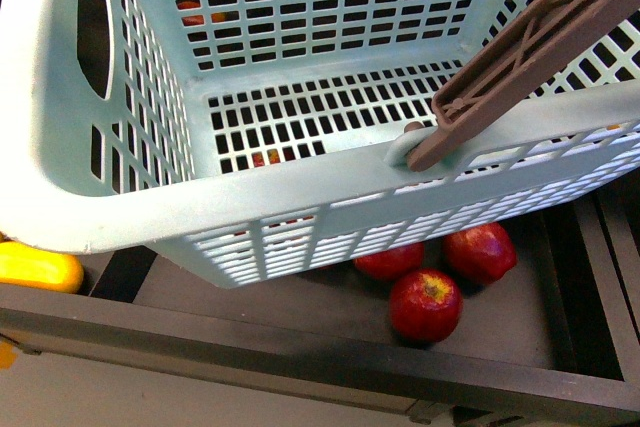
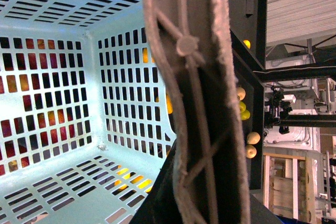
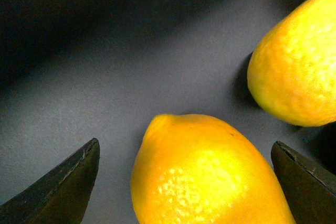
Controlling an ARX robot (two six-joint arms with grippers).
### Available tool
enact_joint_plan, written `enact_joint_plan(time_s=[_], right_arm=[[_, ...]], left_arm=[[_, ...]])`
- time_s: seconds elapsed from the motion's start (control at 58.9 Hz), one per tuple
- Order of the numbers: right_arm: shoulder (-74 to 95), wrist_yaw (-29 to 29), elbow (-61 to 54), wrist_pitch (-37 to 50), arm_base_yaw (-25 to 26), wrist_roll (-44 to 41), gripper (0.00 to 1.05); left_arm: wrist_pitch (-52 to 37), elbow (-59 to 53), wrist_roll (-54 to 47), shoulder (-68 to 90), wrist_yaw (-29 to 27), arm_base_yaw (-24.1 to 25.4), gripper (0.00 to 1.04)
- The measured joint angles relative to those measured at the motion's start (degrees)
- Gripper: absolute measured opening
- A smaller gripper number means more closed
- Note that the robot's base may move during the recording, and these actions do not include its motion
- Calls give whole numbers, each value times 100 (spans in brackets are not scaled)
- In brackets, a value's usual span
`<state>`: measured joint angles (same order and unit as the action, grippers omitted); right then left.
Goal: Pick lemon and mango into basket
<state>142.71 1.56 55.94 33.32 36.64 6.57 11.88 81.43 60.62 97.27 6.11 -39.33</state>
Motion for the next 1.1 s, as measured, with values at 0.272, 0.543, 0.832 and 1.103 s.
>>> enact_joint_plan(time_s=[0.272,0.543,0.832,1.103], right_arm=[[157,85,140,-33,-4,122,94],[192,22,199,-136,81,160,65],[-684,-570,-444,304,107,-37,65],[-3338,-1794,-1585,599,-267,256,65]], left_arm=[[0,0,2,0,9,0,5],[0,0,0,0,7,0,5],[0,0,0,0,9,0,5],[0,0,0,0,7,0,5]])
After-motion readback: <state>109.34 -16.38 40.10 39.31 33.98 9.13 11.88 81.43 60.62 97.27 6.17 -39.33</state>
